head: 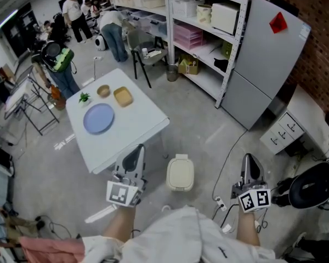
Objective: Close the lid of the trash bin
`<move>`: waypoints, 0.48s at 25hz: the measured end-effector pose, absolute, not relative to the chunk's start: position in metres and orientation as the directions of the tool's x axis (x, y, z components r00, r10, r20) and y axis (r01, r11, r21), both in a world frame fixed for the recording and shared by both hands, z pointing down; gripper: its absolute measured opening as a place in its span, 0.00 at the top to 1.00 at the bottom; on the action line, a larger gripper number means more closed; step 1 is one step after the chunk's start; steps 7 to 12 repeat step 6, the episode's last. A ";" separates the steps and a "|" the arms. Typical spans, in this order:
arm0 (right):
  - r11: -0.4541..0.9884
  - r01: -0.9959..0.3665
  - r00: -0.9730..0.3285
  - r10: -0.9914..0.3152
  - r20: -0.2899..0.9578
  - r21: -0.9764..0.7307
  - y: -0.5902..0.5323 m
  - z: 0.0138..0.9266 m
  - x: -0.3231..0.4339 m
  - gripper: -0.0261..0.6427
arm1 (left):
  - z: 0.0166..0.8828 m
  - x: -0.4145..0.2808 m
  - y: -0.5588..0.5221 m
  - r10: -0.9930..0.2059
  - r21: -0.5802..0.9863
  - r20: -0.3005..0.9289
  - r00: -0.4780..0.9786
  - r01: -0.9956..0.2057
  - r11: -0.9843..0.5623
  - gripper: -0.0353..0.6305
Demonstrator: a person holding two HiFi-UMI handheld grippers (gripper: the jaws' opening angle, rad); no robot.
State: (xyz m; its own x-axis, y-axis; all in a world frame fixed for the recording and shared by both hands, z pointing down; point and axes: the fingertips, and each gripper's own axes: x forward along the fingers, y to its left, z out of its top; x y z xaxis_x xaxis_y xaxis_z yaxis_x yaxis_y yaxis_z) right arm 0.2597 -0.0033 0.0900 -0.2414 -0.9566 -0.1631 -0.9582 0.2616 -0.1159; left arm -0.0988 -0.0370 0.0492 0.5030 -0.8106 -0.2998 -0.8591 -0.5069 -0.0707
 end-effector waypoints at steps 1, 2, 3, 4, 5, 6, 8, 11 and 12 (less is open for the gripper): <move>0.263 -0.958 -0.243 -0.956 -0.163 -0.115 -0.004 0.090 0.259 0.94 | 0.050 -0.099 -0.038 -0.814 -0.065 -0.294 0.501 -0.860 -0.506 0.91; 0.265 -0.958 -0.245 -0.956 -0.163 -0.114 -0.005 0.089 0.259 0.94 | 0.050 -0.099 -0.039 -0.817 -0.061 -0.290 0.499 -0.861 -0.504 0.91; 0.266 -0.957 -0.246 -0.956 -0.162 -0.114 -0.007 0.088 0.259 0.94 | 0.050 -0.099 -0.041 -0.820 -0.058 -0.284 0.497 -0.862 -0.503 0.91; 0.267 -0.957 -0.247 -0.956 -0.160 -0.114 -0.008 0.087 0.259 0.94 | 0.051 -0.098 -0.043 -0.823 -0.054 -0.277 0.495 -0.864 -0.501 0.91; 0.267 -0.957 -0.248 -0.956 -0.159 -0.114 -0.010 0.087 0.259 0.94 | 0.051 -0.098 -0.044 -0.827 -0.051 -0.270 0.494 -0.865 -0.500 0.91; 0.268 -0.957 -0.249 -0.956 -0.157 -0.114 -0.012 0.086 0.259 0.94 | 0.051 -0.098 -0.046 -0.830 -0.048 -0.264 0.492 -0.866 -0.498 0.91; 0.268 -0.957 -0.249 -0.956 -0.157 -0.114 -0.012 0.086 0.259 0.94 | 0.051 -0.098 -0.046 -0.830 -0.048 -0.264 0.492 -0.866 -0.498 0.91; 0.268 -0.957 -0.249 -0.956 -0.157 -0.114 -0.012 0.086 0.259 0.94 | 0.051 -0.098 -0.046 -0.830 -0.048 -0.264 0.492 -0.866 -0.498 0.91; 0.268 -0.957 -0.249 -0.956 -0.157 -0.114 -0.012 0.086 0.259 0.94 | 0.051 -0.098 -0.046 -0.830 -0.048 -0.264 0.492 -0.866 -0.498 0.91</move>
